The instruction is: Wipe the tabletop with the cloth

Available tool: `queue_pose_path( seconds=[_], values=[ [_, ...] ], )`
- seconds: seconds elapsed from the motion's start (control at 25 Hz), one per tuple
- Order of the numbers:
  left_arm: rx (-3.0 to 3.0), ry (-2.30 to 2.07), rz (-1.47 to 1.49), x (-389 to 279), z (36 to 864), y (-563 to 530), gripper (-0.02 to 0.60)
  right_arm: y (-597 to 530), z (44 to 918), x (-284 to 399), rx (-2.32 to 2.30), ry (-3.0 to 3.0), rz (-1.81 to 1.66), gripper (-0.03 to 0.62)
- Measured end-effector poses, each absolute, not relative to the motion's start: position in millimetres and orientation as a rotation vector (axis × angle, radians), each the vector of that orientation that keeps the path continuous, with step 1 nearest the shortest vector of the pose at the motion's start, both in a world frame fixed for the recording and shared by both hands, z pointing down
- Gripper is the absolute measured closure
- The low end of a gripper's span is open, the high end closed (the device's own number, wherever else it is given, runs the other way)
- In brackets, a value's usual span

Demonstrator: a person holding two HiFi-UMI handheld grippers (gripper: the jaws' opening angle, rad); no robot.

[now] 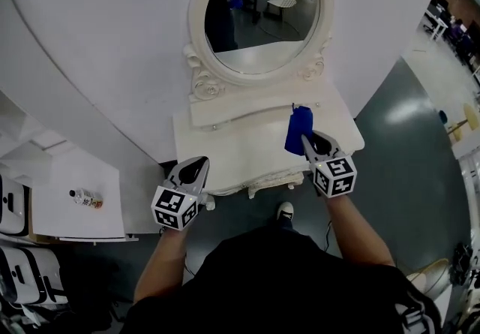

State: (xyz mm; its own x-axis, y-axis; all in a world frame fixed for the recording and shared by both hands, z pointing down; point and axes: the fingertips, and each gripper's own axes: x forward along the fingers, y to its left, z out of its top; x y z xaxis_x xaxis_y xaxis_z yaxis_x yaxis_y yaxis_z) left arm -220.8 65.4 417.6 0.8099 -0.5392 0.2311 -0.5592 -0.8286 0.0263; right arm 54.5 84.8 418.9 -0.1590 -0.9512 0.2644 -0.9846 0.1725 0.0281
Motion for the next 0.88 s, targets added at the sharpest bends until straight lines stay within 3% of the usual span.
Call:
queue_pose_path(
  seconds=[0.4, 0.88],
  values=[
    [2.792, -1.049, 0.389, -140, 425, 15, 0.571, -11, 427, 130, 1.707, -2.348, 0.249, 0.545],
    [2.698, -1.225, 0.409, -86, 421, -9, 0.571, -68, 430, 172, 1.535, -2.469, 0.254, 0.545]
  ],
)
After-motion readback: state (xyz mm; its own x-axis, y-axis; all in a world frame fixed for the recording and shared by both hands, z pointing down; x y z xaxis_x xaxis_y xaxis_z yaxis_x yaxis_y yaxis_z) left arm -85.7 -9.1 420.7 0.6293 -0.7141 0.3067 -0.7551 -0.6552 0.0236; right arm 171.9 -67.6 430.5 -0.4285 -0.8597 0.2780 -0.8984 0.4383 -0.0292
